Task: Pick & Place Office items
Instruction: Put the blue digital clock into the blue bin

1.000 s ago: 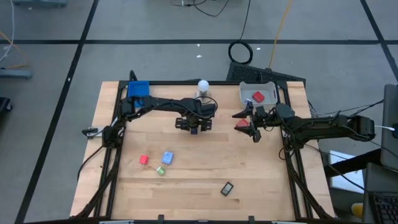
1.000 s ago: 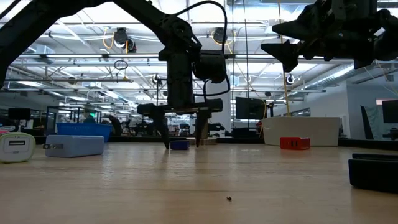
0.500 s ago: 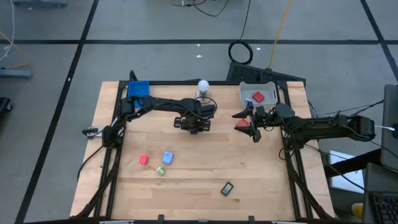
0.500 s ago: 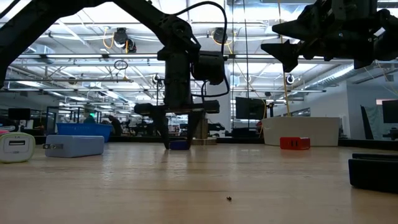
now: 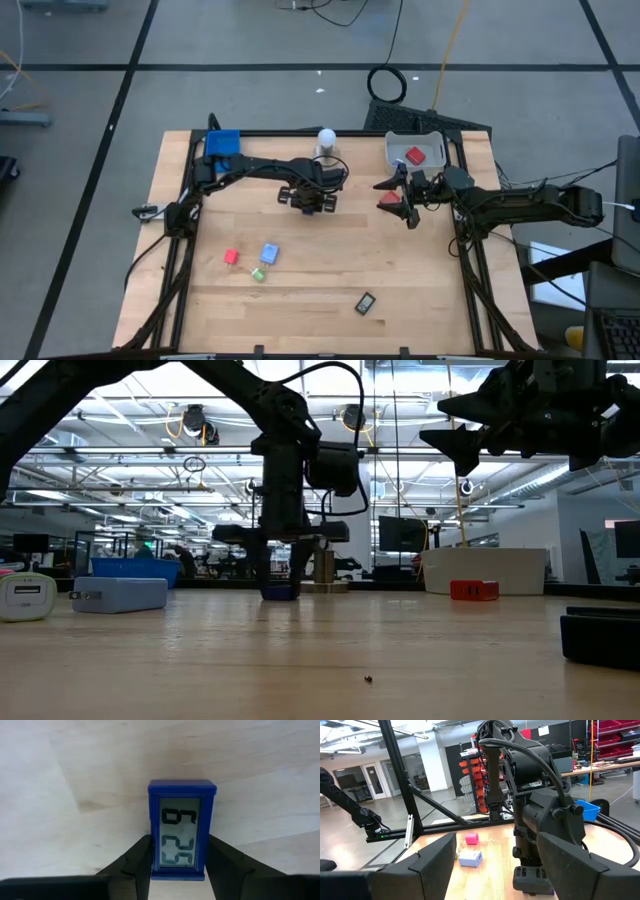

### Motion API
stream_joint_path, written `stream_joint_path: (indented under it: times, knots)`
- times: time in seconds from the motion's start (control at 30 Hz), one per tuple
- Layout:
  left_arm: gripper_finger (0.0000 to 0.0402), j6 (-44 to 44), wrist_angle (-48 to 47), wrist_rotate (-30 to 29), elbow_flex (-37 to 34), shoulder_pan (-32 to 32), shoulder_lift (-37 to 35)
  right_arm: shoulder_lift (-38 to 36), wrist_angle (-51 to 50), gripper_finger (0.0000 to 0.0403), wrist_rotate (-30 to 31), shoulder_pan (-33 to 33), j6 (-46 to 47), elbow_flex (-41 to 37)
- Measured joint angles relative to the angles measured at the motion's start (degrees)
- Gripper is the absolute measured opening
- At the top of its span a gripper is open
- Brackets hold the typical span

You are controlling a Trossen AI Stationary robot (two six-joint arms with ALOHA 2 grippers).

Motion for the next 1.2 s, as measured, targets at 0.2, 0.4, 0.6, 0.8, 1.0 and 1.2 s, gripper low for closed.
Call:
stream_joint_path:
  times: [0.2, 0.4, 0.6, 0.8, 1.0, 1.2]
  knots:
    - [0.0155, 2.3, -0.4, -2.4, -0.3, 0.0, -1.4, 0.0, -0.4, 0.027, 0.0, 0.0, 0.0, 0.0]
    - [0.015, 2.3, 0.6, -5.6, 0.0, -0.9, -6.1, 0.0, -0.8, 0.027, 0.0, 0.0, 0.0, 0.0]
    - [0.0157, 2.3, 0.7, -11.9, 0.0, -1.1, -12.6, 0.0, -0.8, 0.027, 0.0, 0.0, 0.0, 0.0]
    - [0.015, 2.8, 0.6, -20.2, 0.0, -1.3, -19.1, 0.0, -0.8, 0.027, 0.0, 0.0, 0.0, 0.0]
    - [0.0164, 3.8, -2.1, -28.5, 0.1, -0.8, -25.0, 0.0, -0.8, 0.027, 0.0, 0.0, 0.0, 0.0]
    - [0.0149, 6.8, -8.8, -38.8, 0.1, 1.1, -31.0, 0.0, -0.8, 0.027, 0.0, 0.0, 0.0, 0.0]
